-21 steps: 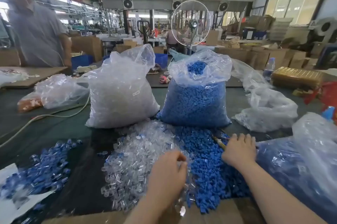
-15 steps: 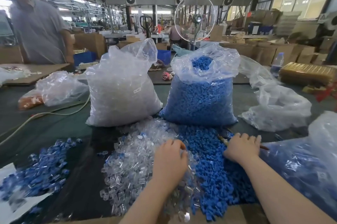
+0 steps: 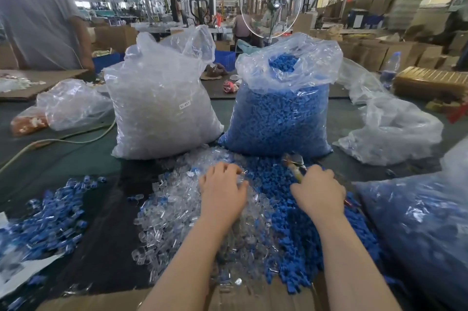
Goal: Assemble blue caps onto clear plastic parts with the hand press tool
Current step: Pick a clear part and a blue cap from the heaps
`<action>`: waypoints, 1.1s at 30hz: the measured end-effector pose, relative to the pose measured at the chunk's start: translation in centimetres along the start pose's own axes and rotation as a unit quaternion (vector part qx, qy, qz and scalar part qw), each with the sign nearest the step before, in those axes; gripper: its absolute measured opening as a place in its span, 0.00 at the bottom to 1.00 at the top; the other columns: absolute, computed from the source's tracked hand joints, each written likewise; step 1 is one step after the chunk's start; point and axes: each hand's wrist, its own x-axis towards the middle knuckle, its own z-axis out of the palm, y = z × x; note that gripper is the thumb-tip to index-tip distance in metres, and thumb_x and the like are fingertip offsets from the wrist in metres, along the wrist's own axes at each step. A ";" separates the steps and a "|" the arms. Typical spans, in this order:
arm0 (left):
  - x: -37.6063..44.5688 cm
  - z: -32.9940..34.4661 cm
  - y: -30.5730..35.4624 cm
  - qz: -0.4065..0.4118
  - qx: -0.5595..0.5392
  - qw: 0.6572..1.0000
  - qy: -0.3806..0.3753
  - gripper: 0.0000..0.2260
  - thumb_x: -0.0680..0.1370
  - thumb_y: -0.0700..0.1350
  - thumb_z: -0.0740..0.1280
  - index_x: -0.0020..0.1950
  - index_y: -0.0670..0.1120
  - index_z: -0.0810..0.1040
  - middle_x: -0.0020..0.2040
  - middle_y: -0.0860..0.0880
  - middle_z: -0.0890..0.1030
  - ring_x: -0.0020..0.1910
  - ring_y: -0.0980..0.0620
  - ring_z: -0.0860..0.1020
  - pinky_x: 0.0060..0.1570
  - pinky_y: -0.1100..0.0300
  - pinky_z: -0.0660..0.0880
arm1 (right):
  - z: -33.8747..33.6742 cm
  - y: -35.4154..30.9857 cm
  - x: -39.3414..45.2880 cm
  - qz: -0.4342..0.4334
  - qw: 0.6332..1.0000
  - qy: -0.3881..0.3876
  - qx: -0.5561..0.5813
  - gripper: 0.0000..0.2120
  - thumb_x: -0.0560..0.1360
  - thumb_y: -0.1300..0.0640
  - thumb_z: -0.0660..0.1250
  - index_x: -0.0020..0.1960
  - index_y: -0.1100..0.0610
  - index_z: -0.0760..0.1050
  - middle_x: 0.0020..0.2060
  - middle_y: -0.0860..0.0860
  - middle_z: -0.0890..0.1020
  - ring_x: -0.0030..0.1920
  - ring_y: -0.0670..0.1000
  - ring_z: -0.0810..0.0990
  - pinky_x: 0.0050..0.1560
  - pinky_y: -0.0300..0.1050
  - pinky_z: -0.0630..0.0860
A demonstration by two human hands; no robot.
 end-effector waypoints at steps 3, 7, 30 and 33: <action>0.5 0.0 -0.4 -0.012 0.029 0.999 -0.013 0.15 0.79 0.56 0.62 0.65 0.54 0.73 0.66 0.52 0.71 0.67 0.50 0.67 0.67 0.50 0.59 | 0.9 -0.9 -1.0 -0.025 0.998 0.001 0.054 0.11 0.77 0.53 0.65 0.52 0.59 0.67 0.50 0.57 0.75 0.42 0.57 0.75 0.41 0.48 0.71; 0.8 -0.2 -1.3 -0.053 0.090 0.994 -0.020 0.24 0.79 0.61 0.59 0.73 0.54 0.66 0.74 0.47 0.64 0.73 0.45 0.60 0.70 0.43 0.56 | 1.8 -1.5 -1.3 -0.043 0.994 0.021 0.094 0.09 0.77 0.55 0.65 0.50 0.56 0.65 0.46 0.54 0.75 0.40 0.55 0.73 0.38 0.47 0.69; -0.5 -0.5 -2.4 -0.073 -0.060 0.994 0.058 0.09 0.78 0.51 0.68 0.57 0.58 0.79 0.52 0.58 0.70 0.52 0.60 0.64 0.58 0.60 0.62 | 4.7 -1.1 -0.3 -0.011 0.999 0.012 0.037 0.13 0.79 0.54 0.65 0.60 0.60 0.70 0.57 0.57 0.74 0.50 0.57 0.79 0.42 0.46 0.68; -0.7 -0.7 -2.3 -0.068 -0.071 0.993 0.071 0.08 0.79 0.49 0.67 0.57 0.58 0.80 0.50 0.58 0.71 0.50 0.59 0.66 0.55 0.59 0.63 | 4.9 -1.3 -0.4 -0.013 0.999 0.013 0.037 0.12 0.79 0.55 0.64 0.58 0.59 0.71 0.57 0.57 0.74 0.49 0.57 0.79 0.43 0.47 0.68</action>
